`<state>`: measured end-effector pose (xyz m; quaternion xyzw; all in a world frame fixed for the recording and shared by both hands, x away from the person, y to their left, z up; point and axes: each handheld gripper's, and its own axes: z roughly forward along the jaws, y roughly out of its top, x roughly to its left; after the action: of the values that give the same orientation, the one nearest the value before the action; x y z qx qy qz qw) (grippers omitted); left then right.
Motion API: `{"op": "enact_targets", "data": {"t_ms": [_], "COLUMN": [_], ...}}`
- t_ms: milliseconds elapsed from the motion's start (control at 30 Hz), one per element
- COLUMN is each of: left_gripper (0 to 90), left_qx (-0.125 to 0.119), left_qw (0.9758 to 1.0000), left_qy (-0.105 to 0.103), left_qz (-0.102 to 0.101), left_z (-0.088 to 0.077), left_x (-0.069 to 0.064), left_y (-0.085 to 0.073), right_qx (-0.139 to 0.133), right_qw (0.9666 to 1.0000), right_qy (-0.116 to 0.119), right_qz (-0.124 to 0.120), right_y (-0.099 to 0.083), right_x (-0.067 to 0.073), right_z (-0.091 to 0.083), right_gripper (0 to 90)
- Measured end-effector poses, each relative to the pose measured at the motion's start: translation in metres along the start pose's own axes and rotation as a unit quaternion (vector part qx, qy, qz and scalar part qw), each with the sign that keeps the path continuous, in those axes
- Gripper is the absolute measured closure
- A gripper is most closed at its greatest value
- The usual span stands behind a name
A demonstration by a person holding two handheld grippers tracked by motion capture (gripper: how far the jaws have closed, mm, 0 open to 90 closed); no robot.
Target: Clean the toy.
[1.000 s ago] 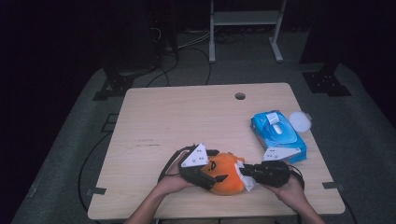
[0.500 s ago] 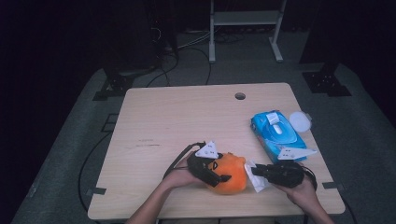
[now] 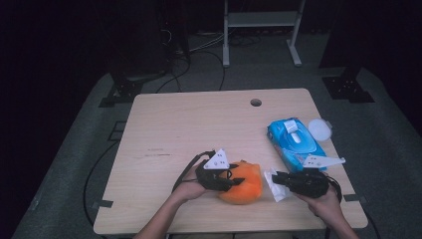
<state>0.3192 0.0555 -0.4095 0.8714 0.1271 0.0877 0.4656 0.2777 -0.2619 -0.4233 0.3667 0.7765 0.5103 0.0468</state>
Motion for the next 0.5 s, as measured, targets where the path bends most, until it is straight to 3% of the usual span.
{"op": "enact_targets", "data": {"t_ms": [100, 167, 200, 233, 267, 400, 500], "left_gripper": [53.7, 53.6, 53.6, 53.5, 53.5, 53.5, 53.4], "left_qx": [-0.006, -0.007, -0.002, -0.002, -0.002, 0.005, 0.007], "left_qw": [0.9993, 0.998, 0.9967, 0.9967, 0.9949, 0.9924, 0.9909], "left_qy": [0.035, 0.062, 0.078, 0.078, 0.098, 0.119, 0.129], "left_qz": [-0.01, -0.015, -0.02, -0.02, -0.023, -0.033, -0.038], "left_z": [-0.007, -0.014, -0.019, -0.019, -0.025, -0.03, -0.029], "left_x": [0.014, 0.024, 0.032, 0.032, 0.041, 0.054, 0.06], "left_y": [0.0, 0.0, 0.0, 0.0, -0.001, -0.003, -0.004], "right_qx": [0.001, 0.022, 0.029, 0.029, 0.046, 0.076, 0.08], "right_qw": [0.9999, 0.9984, 0.998, 0.998, 0.9959, 0.9937, 0.993], "right_qy": [-0.01, -0.041, -0.045, -0.045, -0.061, -0.064, -0.069], "right_qz": [-0.005, -0.031, -0.033, -0.033, -0.048, -0.052, -0.052], "right_y": [0.0, -0.003, -0.004, -0.004, -0.007, -0.016, -0.019], "right_x": [-0.002, -0.003, -0.004, -0.004, -0.005, -0.008, -0.01], "right_z": [-0.003, -0.004, -0.004, -0.004, -0.004, -0.002, -0.001], "right_gripper": [78.2, 78.2, 78.2, 78.2, 76.6, 63.8, 58.5]}}
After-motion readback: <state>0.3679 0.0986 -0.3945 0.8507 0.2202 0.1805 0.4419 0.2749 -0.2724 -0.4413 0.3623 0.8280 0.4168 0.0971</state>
